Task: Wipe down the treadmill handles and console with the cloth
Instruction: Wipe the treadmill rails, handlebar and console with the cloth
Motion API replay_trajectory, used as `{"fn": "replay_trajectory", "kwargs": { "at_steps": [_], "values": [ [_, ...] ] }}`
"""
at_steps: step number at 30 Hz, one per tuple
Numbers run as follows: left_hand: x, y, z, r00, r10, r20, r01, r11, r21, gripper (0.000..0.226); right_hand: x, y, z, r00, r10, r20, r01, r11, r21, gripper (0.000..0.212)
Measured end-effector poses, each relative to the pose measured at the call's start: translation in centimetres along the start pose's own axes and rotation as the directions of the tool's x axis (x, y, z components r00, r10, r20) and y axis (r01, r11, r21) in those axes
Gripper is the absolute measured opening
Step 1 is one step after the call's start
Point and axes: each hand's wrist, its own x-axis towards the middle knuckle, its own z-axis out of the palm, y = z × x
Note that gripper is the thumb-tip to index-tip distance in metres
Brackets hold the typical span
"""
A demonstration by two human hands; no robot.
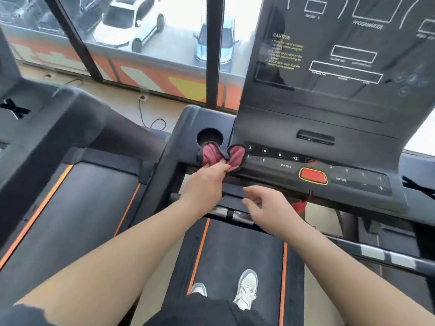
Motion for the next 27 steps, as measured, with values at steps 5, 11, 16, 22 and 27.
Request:
{"fn": "replay_trajectory", "kwargs": {
  "at_steps": [5,11,16,22,27],
  "values": [
    [-4.5,-2.2,-4.7,0.976,-0.199,-0.09,0.188,0.974,-0.124,0.03,0.3,-0.4,2.3,0.987,0.055,0.152,-0.029,0.986,-0.165,0.072],
    [-9.3,-3.3,-3.7,0.952,0.136,-0.274,-0.064,0.964,0.257,0.034,-0.2,-0.1,3.9,0.984,0.094,0.153,-0.02,0.903,-0.429,0.062],
    [-11.5,-4.5,0.3,0.99,0.062,0.125,-0.096,0.953,0.288,0.064,-1.0,1.7,2.9,0.985,0.151,0.081,-0.094,0.872,-0.48,0.064],
    [-8.9,-7.5,-0.4,0.988,0.065,0.137,-0.131,0.821,0.555,0.069,-2.0,3.8,1.7,0.977,0.21,0.027,-0.171,0.858,-0.485,0.058],
    [-6.8,-5.9,-1.4,0.99,0.127,-0.069,-0.114,0.98,0.166,0.045,-1.5,3.7,1.8,0.977,0.215,0.014,-0.176,0.832,-0.526,0.046]
  ]
}}
